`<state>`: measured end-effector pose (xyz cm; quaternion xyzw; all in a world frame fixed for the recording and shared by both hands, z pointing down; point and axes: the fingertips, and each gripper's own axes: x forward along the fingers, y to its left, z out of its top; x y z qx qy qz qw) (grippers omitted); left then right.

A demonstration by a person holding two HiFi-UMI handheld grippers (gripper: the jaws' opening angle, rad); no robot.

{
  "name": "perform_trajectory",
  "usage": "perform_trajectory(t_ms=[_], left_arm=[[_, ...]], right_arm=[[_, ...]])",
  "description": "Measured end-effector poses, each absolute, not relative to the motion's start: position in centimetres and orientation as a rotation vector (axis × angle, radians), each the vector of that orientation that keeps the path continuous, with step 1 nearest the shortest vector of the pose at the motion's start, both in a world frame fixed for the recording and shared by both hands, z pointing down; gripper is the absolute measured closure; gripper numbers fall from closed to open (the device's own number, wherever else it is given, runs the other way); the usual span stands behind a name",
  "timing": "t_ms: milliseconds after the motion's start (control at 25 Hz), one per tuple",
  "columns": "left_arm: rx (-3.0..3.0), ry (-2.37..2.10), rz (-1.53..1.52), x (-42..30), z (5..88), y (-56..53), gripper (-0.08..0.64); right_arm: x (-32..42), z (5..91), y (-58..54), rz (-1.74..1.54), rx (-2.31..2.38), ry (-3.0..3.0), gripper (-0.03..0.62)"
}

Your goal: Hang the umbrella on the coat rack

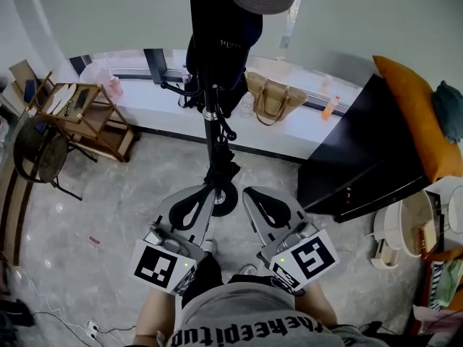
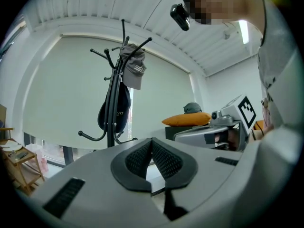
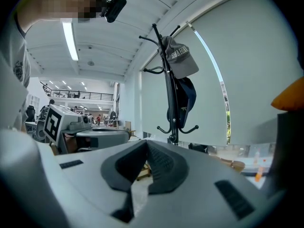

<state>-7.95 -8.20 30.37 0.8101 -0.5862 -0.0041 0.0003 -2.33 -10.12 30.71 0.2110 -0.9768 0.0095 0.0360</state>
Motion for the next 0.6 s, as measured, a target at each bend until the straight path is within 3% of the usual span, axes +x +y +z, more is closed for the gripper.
perform_trajectory(t_ms=[600], left_arm=[[2.574,-1.811,0.025,-8.4,30.2,-8.5,0.545]], right_arm=[[-3.2,30.4,-10.5,0.016,0.667,-3.003,0.581]])
